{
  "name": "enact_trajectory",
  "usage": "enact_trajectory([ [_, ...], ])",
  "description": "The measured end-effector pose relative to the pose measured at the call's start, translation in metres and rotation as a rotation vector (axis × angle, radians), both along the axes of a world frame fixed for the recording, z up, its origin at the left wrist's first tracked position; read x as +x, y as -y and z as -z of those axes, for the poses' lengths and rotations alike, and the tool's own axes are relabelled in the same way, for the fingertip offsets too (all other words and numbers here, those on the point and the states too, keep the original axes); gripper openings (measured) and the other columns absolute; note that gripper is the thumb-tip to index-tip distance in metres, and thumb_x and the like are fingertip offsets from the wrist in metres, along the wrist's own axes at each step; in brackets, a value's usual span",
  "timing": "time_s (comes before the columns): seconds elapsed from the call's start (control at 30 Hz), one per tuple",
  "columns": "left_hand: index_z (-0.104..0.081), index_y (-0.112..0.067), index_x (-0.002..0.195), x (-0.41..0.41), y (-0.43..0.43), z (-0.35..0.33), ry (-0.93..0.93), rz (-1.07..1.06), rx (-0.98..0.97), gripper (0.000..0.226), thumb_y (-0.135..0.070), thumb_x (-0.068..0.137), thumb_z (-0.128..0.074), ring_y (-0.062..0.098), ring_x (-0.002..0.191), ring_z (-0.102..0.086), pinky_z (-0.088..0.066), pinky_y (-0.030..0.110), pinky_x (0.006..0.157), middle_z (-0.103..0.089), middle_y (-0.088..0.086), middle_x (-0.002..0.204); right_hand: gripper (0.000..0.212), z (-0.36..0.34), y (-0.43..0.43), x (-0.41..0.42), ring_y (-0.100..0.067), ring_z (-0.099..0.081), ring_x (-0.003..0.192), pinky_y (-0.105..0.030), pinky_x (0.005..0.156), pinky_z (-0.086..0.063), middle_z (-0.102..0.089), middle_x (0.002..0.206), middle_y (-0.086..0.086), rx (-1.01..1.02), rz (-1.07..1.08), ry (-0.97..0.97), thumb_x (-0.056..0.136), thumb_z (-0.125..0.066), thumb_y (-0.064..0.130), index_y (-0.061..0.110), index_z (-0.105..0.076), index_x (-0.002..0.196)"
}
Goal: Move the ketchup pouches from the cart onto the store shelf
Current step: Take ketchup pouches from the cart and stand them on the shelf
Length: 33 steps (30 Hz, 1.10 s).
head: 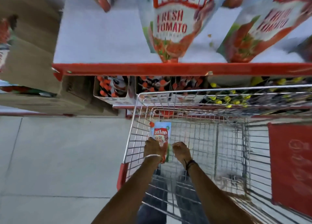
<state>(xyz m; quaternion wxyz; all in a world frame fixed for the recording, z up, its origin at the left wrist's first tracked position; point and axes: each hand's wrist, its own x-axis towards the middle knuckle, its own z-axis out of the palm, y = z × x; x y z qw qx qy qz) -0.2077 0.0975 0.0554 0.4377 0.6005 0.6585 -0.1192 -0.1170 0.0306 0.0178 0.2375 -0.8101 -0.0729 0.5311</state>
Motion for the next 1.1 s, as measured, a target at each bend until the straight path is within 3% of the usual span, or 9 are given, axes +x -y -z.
enact_trajectory([
  [0.1, -0.031, 0.004, 0.125, 0.008, 0.007, 0.014, -0.077, -0.012, 0.046, 0.081, -0.05, 0.074, -0.064, 0.042, 0.111, -0.051, -0.048, 0.047, 0.093, -0.045, 0.028, 0.125, 0.017, 0.025, -0.002, -0.004, -0.025, -0.049, 0.075, -0.03, 0.062, -0.037, -0.051, 0.071, -0.008, -0.063, -0.024, -0.024, 0.088, -0.046, 0.015, 0.014, -0.047, 0.07],
  [0.17, -0.027, 0.003, 0.129, 0.013, 0.009, 0.018, -0.09, -0.067, 0.049, 0.082, -0.046, 0.075, -0.064, 0.043, 0.114, -0.047, -0.045, 0.049, 0.094, -0.038, 0.027, 0.129, 0.007, 0.046, -0.001, -0.006, -0.026, -0.05, 0.079, -0.033, 0.066, -0.038, -0.053, 0.081, -0.013, -0.071, -0.003, -0.057, 0.085, -0.047, 0.015, 0.012, -0.05, 0.079],
  [0.23, -0.025, 0.002, 0.129, 0.018, 0.012, 0.017, -0.086, -0.154, 0.047, 0.081, -0.042, 0.075, -0.067, 0.043, 0.116, -0.046, -0.043, 0.049, 0.095, -0.034, 0.027, 0.131, 0.011, 0.061, -0.001, -0.009, -0.029, -0.054, 0.079, -0.038, 0.067, -0.043, -0.057, 0.085, -0.016, -0.098, 0.036, -0.081, 0.082, -0.048, 0.017, 0.01, -0.056, 0.084],
  [0.37, -0.033, 0.002, 0.12, 0.019, 0.016, 0.013, -0.051, -0.301, 0.1, 0.08, -0.039, 0.066, -0.076, 0.041, 0.11, -0.048, -0.045, 0.048, 0.092, -0.04, 0.025, 0.121, 0.019, 0.063, -0.005, -0.012, -0.035, -0.062, 0.087, -0.048, 0.081, -0.057, -0.065, 0.094, -0.018, -0.102, 0.137, -0.059, 0.083, -0.047, 0.019, 0.006, -0.059, 0.088],
  [0.5, -0.036, 0.007, 0.115, 0.018, 0.012, 0.011, -0.029, -0.337, 0.102, 0.063, -0.018, 0.071, -0.072, 0.04, 0.113, -0.044, -0.044, 0.046, 0.092, -0.041, 0.028, 0.121, 0.015, 0.051, -0.008, -0.008, -0.033, -0.061, 0.091, -0.044, 0.086, -0.052, -0.067, 0.101, -0.017, -0.049, 0.167, -0.001, 0.084, -0.048, 0.01, 0.011, -0.063, 0.087],
  [0.63, -0.038, 0.011, 0.113, 0.026, 0.008, 0.008, -0.036, -0.432, 0.115, 0.054, -0.006, 0.072, -0.068, 0.045, 0.113, -0.047, -0.046, 0.052, 0.093, -0.044, 0.032, 0.12, 0.017, 0.051, -0.001, -0.006, -0.032, -0.062, 0.094, -0.045, 0.088, -0.054, -0.068, 0.105, -0.017, 0.039, 0.295, -0.094, 0.083, -0.05, 0.003, 0.014, -0.063, 0.088],
  [0.8, -0.047, 0.013, 0.109, 0.025, 0.0, 0.006, -0.05, -0.478, 0.063, 0.033, -0.005, 0.083, -0.054, 0.045, 0.108, -0.053, -0.046, 0.048, 0.089, -0.052, 0.032, 0.12, 0.029, 0.042, 0.001, 0.0, -0.022, -0.056, 0.075, -0.029, 0.064, -0.048, -0.061, 0.08, -0.006, 0.099, 0.343, -0.179, 0.087, -0.041, -0.004, 0.014, -0.056, 0.071],
  [0.93, -0.065, 0.005, 0.096, 0.02, -0.003, 0.0, 0.012, -0.424, 0.04, 0.024, -0.012, 0.086, -0.05, 0.04, 0.1, -0.062, -0.052, 0.041, 0.08, -0.068, 0.027, 0.106, 0.026, 0.026, 0.007, 0.0, -0.031, -0.061, 0.093, -0.035, 0.075, -0.052, -0.065, 0.104, -0.018, 0.187, 0.341, -0.164, 0.085, -0.039, -0.01, 0.003, -0.06, 0.092],
  [1.1, -0.069, -0.004, 0.094, 0.011, -0.005, -0.031, 0.123, -0.461, -0.005, 0.021, -0.018, 0.081, -0.06, 0.036, 0.101, -0.062, -0.049, 0.037, 0.087, -0.07, 0.02, 0.105, 0.029, -0.021, 0.022, 0.007, -0.033, -0.063, 0.096, -0.043, 0.08, -0.056, -0.065, 0.11, -0.019, 0.271, 0.348, -0.111, 0.086, -0.039, -0.01, 0.008, -0.061, 0.088],
])
